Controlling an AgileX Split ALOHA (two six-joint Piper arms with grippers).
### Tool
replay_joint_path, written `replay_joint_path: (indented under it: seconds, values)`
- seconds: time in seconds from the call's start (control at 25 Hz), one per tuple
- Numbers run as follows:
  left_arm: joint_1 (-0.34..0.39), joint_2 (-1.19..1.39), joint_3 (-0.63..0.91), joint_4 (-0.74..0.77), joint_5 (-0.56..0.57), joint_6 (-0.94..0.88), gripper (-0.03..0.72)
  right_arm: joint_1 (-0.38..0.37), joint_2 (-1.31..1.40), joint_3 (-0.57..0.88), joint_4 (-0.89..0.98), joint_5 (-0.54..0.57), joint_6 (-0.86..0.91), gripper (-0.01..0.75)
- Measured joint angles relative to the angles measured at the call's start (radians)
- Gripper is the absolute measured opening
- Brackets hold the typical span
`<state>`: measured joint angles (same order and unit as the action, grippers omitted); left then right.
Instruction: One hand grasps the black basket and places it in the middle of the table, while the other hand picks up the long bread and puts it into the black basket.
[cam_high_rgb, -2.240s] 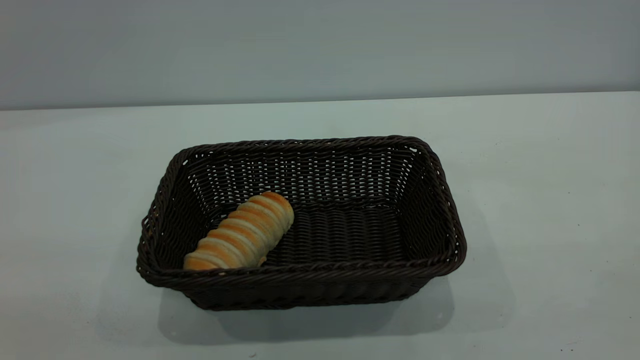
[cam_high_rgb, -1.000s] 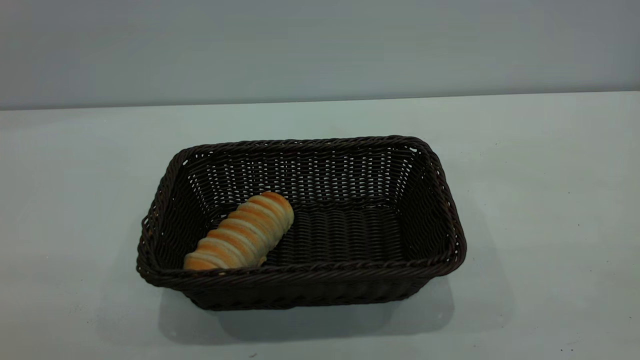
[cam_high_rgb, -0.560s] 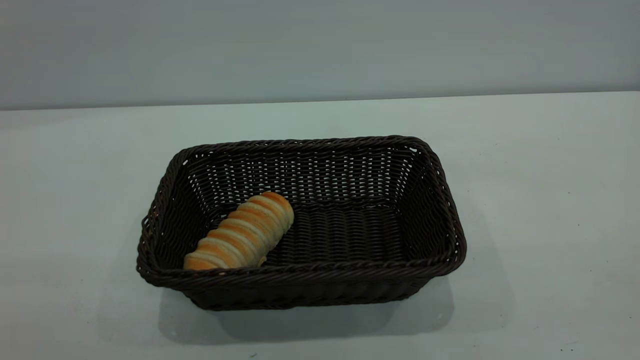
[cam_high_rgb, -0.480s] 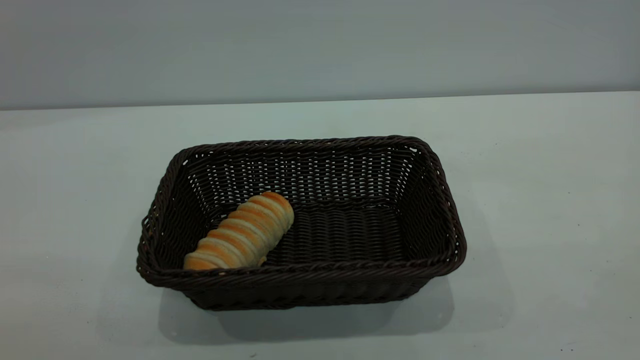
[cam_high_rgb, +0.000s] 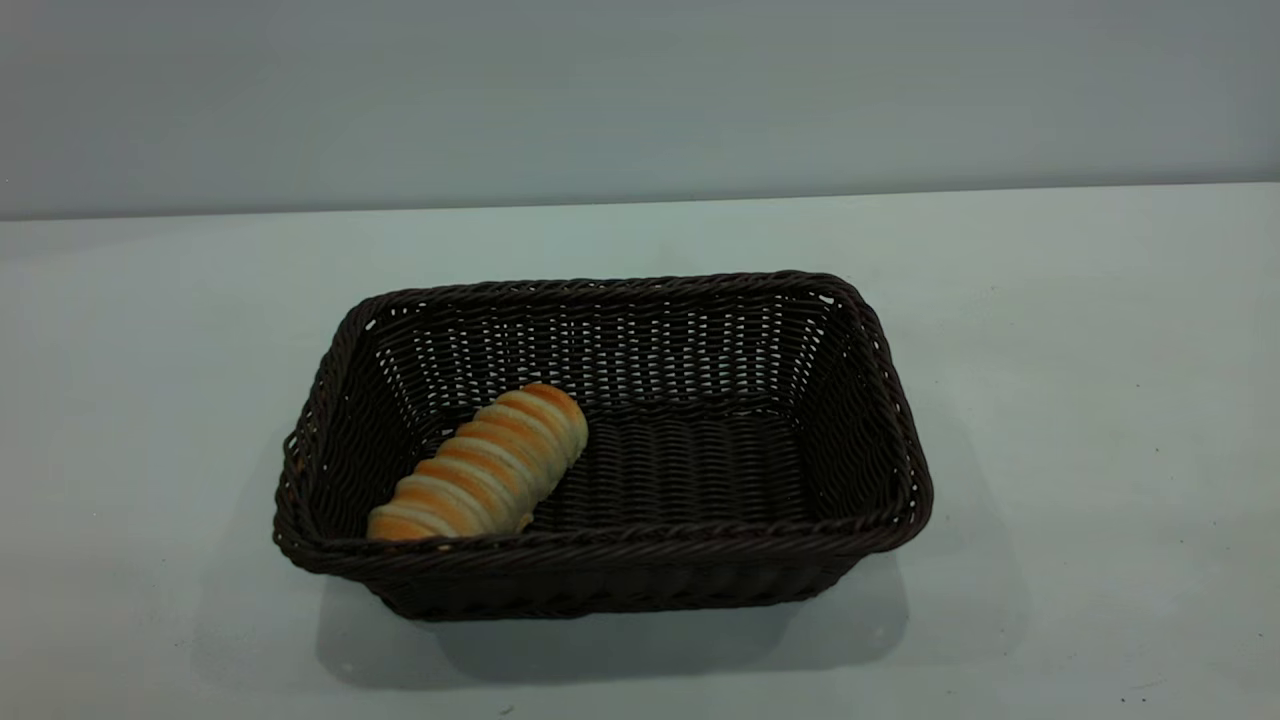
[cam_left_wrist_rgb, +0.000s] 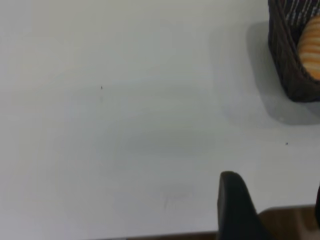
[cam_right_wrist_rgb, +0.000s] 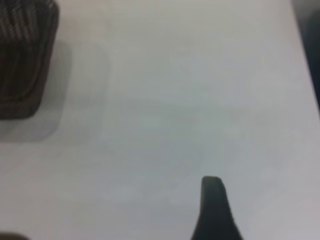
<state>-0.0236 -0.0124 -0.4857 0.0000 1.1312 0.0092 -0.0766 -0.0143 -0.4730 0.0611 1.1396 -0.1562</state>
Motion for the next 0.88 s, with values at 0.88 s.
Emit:
replay_joint_path:
  seconds: [0.88]
  values:
    - [0.0,-0.009,0.0,0.0,0.0,0.0,0.419,0.007,-0.004,0.0,0.0,0.0,0.0,0.539]
